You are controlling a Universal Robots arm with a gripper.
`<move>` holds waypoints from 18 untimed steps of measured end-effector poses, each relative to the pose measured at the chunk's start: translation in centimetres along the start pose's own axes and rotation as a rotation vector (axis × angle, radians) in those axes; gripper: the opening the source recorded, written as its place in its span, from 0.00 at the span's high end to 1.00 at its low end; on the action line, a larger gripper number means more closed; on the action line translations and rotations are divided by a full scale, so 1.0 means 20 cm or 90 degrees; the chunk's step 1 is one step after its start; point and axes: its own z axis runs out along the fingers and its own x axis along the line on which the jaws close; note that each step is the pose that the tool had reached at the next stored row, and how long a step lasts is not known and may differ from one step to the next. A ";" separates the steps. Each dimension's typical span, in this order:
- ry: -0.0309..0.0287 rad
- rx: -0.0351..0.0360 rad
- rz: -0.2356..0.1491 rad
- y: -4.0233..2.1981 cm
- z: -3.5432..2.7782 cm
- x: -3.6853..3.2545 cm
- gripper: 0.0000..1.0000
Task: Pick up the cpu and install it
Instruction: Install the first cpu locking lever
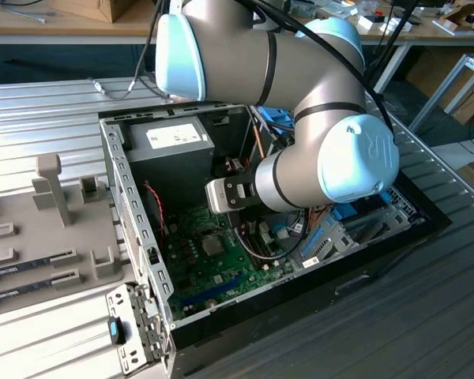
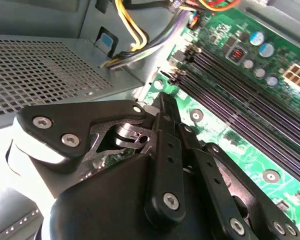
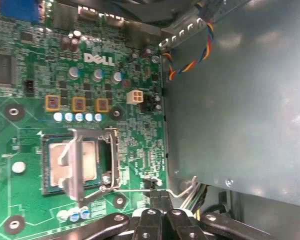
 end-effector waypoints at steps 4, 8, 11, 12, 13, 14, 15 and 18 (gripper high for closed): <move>-0.0002 0.0000 0.000 -0.001 0.015 -0.025 0.89; -0.0001 0.0000 0.000 -0.002 0.040 -0.068 0.89; -0.0001 0.0000 0.000 -0.002 0.059 -0.101 0.89; -0.0001 0.0000 0.000 -0.003 0.063 -0.107 0.89; -0.0001 0.0000 0.000 -0.003 0.067 -0.115 0.89; -0.0002 0.0000 0.000 -0.003 0.069 -0.116 0.89; -0.0002 -0.0001 0.000 -0.003 0.069 -0.116 0.89; -0.0007 0.0000 0.000 -0.008 0.063 -0.111 0.89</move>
